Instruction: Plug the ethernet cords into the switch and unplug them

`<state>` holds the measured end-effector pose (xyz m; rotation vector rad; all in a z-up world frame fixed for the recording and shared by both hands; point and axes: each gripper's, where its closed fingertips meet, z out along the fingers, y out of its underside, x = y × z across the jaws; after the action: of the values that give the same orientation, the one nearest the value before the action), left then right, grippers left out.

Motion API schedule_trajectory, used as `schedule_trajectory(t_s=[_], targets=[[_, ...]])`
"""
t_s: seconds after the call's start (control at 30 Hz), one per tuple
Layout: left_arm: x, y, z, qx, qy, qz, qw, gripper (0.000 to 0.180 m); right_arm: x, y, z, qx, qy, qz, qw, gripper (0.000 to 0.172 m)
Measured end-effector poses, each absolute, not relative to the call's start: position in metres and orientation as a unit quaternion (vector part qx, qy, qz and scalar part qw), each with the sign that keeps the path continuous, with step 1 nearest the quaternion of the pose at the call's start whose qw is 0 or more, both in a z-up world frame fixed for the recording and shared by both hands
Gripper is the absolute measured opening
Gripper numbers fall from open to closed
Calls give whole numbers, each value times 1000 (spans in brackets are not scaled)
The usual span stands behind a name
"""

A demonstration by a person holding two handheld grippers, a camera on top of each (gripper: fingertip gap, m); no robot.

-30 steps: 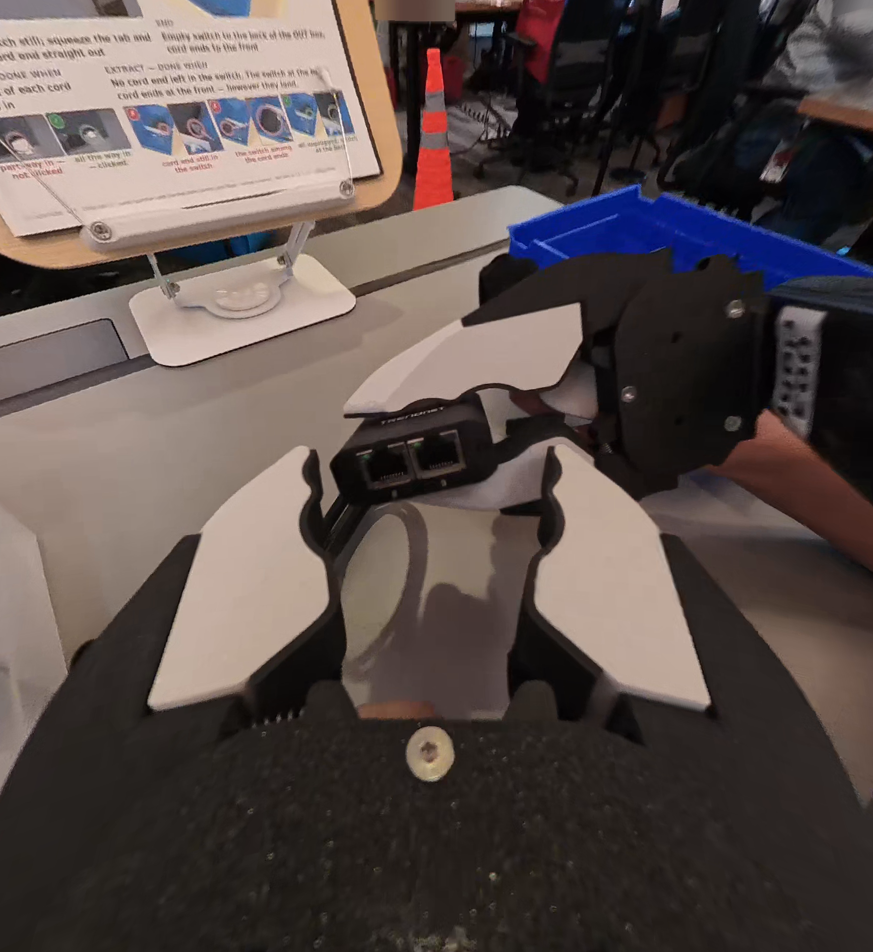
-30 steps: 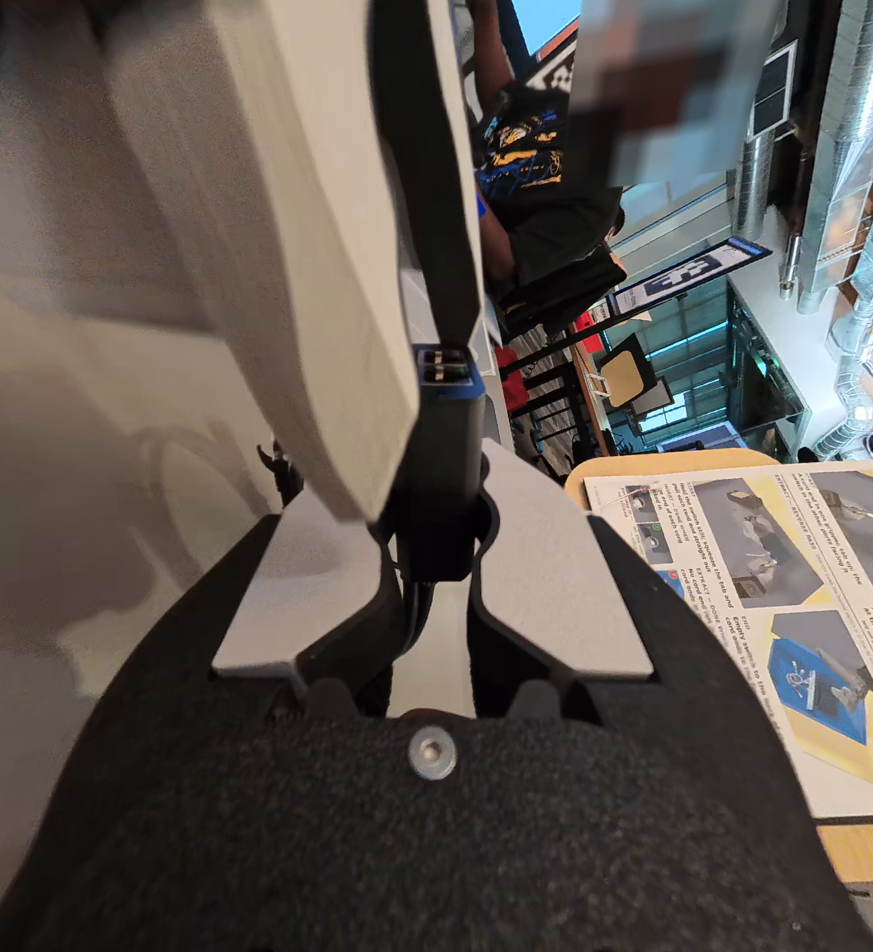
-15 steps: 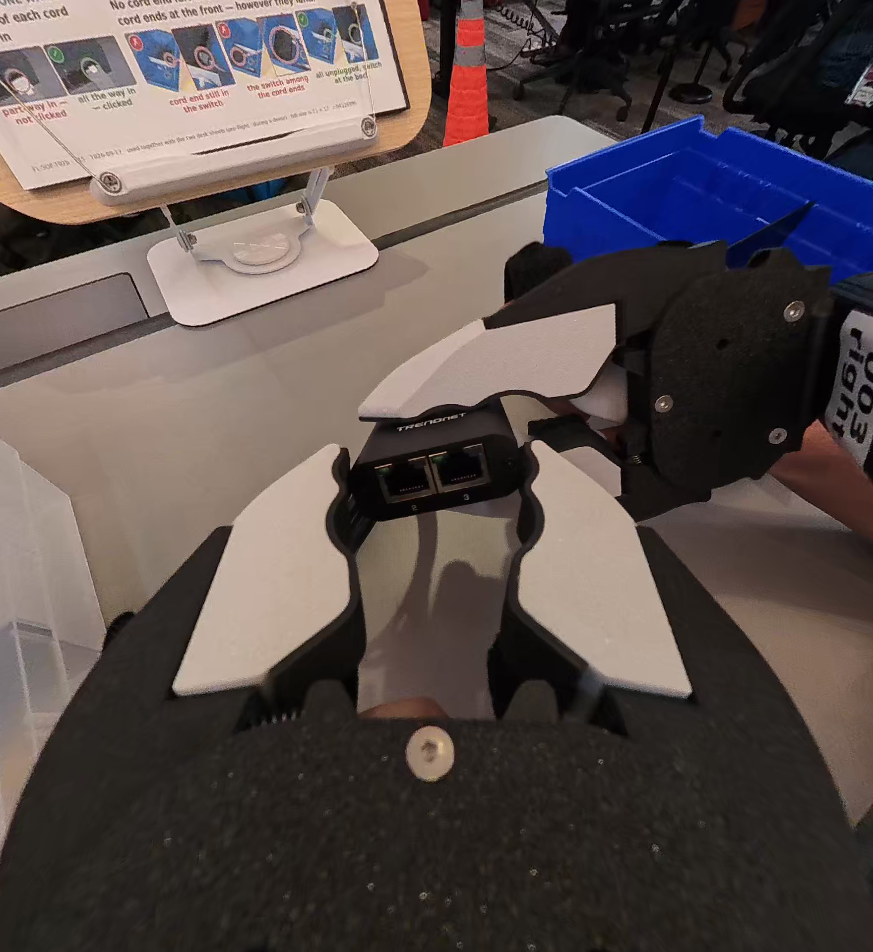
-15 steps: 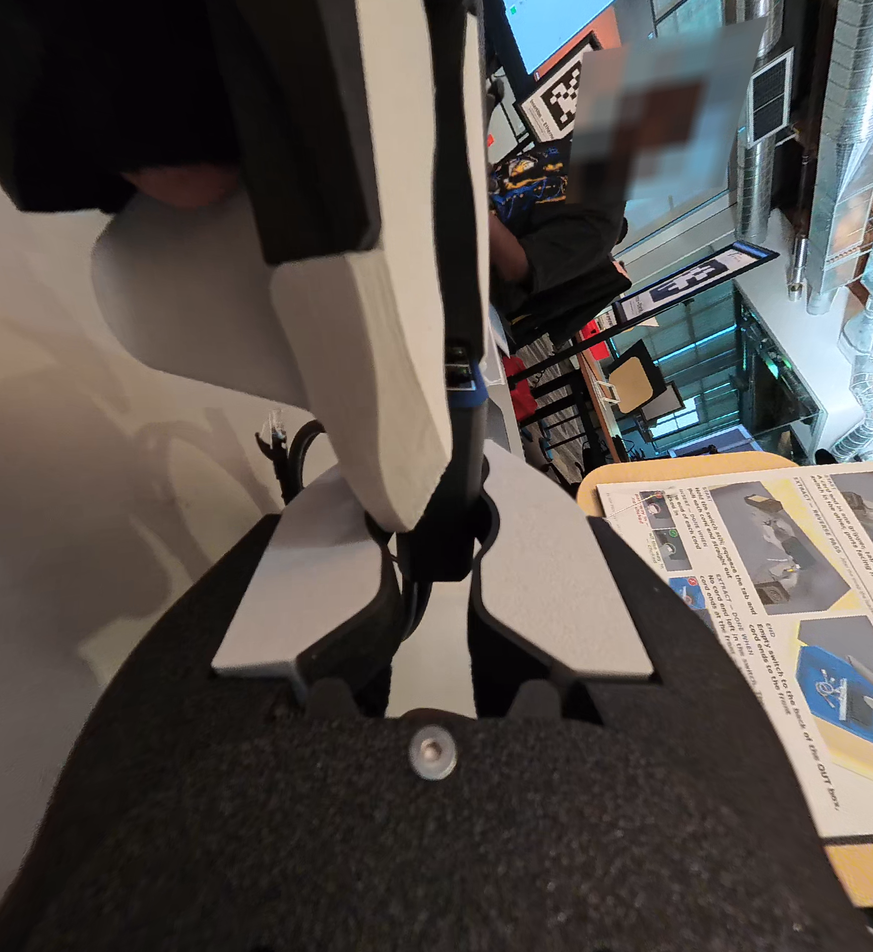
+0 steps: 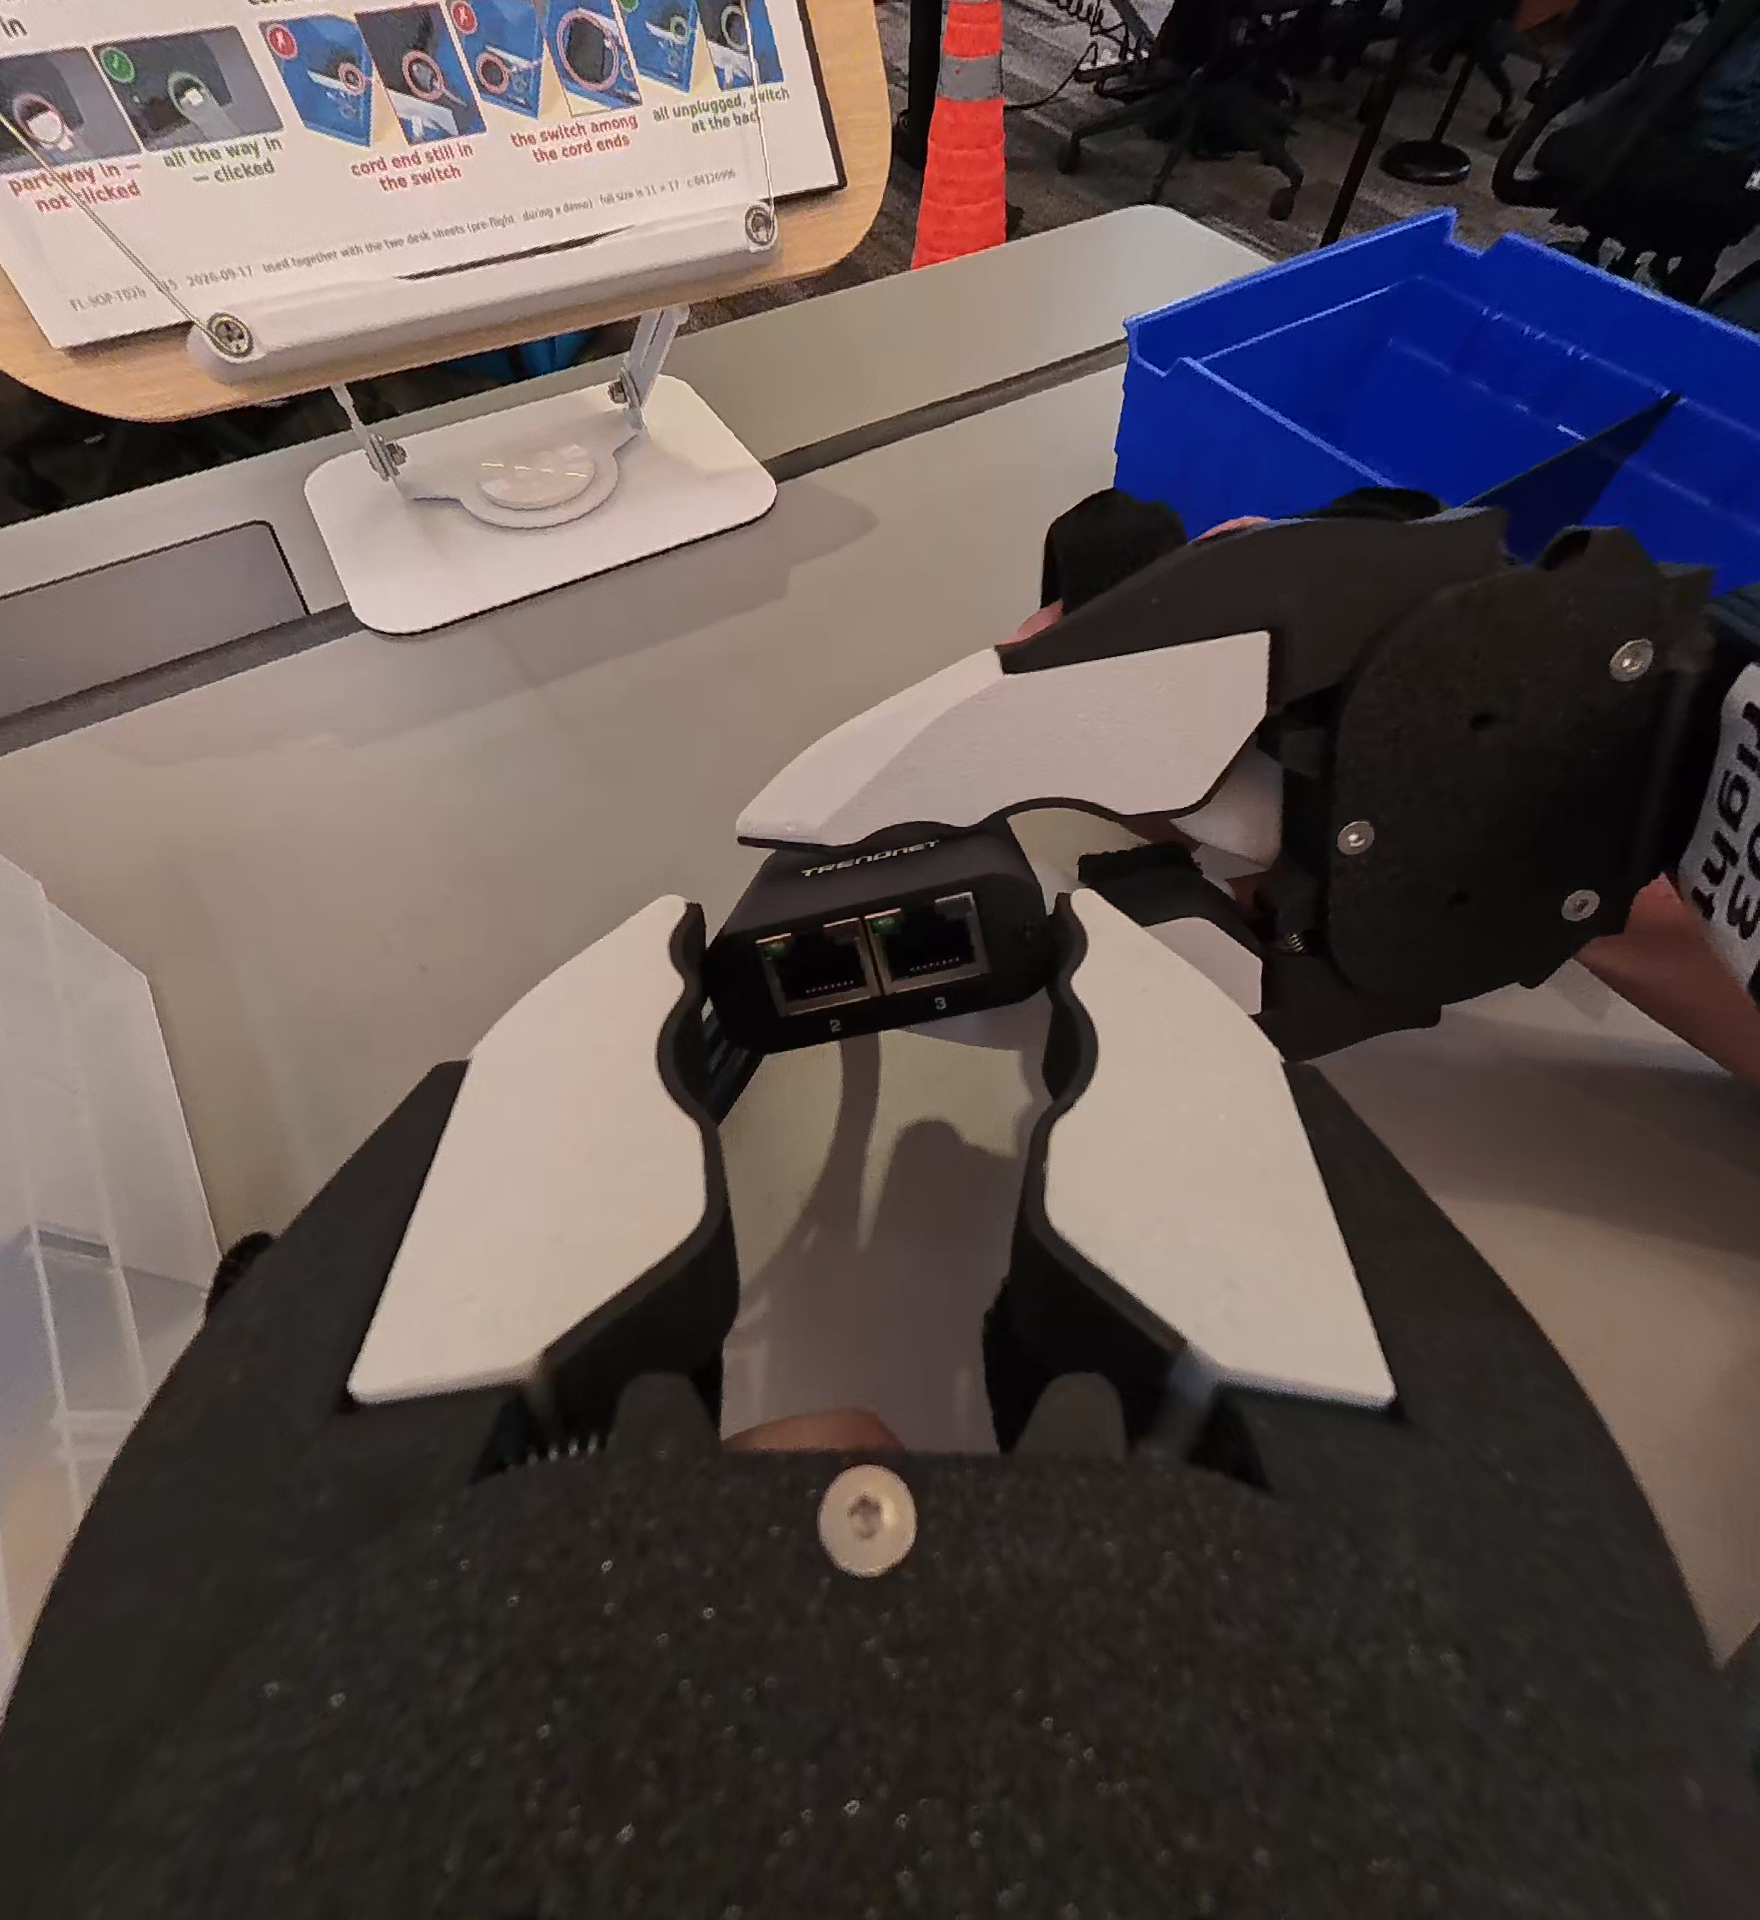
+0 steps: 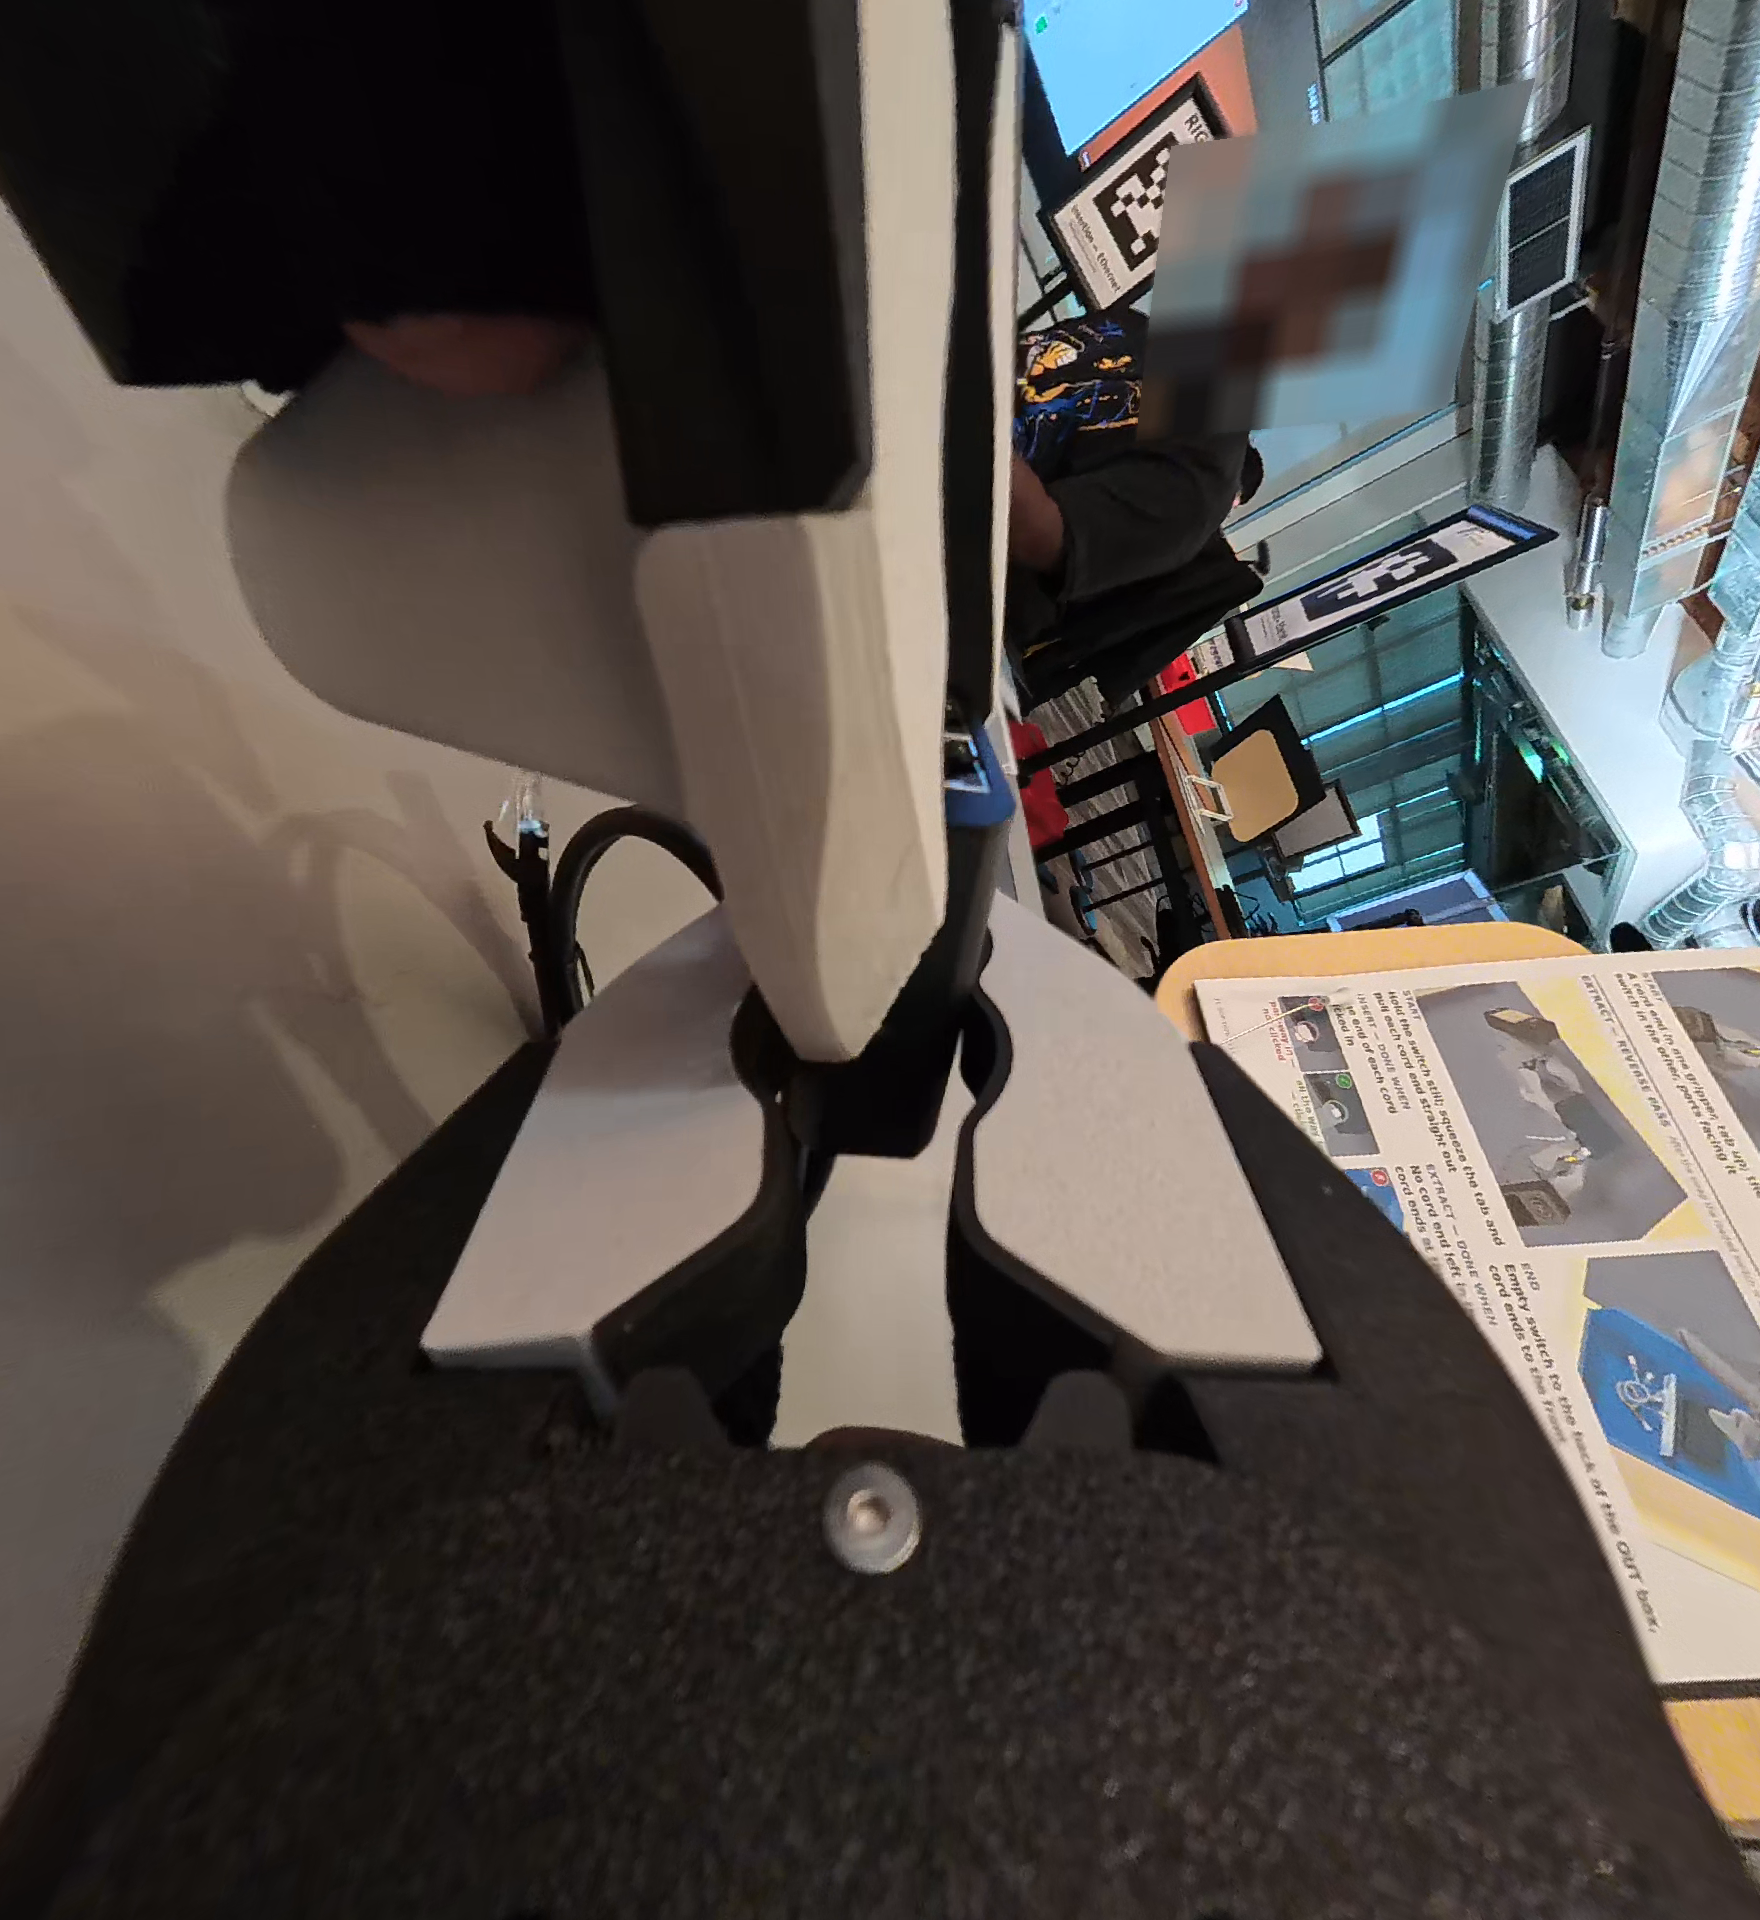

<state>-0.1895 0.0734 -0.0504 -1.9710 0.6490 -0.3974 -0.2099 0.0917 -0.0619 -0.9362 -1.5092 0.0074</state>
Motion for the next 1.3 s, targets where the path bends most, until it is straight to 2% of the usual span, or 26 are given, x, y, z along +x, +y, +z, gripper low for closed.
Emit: schedule_trajectory(t_s=[0.7,1.3], targets=[[-192,79,-57,-821,247,-128,499,62,-206,97,-65,-425,-658,-17,622,25],[-192,81,-54,-818,244,-175,491,62,-204,94,-64,-430,-661,-5,615,24]])
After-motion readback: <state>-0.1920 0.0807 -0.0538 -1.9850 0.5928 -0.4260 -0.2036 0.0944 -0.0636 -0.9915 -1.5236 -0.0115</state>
